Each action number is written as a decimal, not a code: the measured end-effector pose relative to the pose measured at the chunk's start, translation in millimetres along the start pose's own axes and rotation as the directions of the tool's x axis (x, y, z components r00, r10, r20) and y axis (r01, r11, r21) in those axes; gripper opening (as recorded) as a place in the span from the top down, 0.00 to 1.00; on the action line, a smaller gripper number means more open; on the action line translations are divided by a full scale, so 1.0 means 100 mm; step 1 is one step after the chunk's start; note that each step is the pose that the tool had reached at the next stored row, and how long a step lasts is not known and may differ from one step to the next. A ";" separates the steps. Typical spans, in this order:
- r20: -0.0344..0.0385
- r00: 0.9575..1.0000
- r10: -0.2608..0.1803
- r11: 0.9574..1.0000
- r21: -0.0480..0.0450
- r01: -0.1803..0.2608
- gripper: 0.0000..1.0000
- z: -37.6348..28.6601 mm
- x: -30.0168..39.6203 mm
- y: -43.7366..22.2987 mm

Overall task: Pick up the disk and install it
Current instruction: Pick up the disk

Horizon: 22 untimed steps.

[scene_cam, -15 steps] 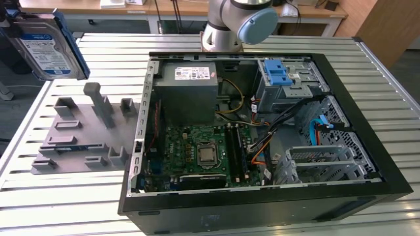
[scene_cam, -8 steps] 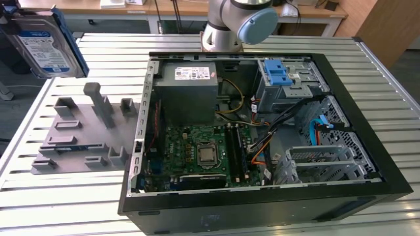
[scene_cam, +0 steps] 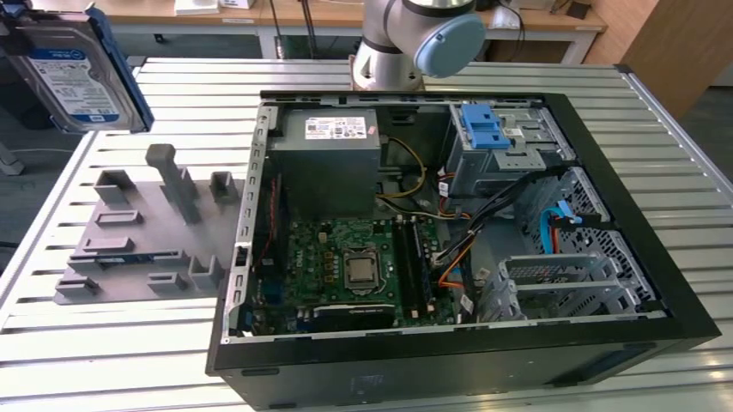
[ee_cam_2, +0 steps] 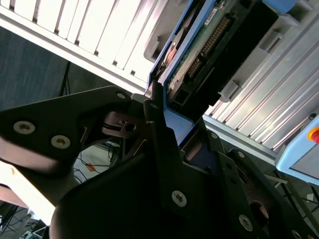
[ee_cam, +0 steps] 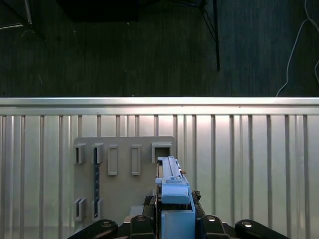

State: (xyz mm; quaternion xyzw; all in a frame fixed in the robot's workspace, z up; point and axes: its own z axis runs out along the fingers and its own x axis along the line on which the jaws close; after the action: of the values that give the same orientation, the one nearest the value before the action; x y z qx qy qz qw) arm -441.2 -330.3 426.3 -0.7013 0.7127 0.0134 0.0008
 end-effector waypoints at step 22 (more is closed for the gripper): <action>0.000 1.000 0.000 1.000 0.000 0.000 0.64 -0.206 -0.010 0.004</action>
State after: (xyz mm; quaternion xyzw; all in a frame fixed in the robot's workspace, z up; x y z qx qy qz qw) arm -441.2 -329.7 446.9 -0.7013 0.7127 0.0134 0.0008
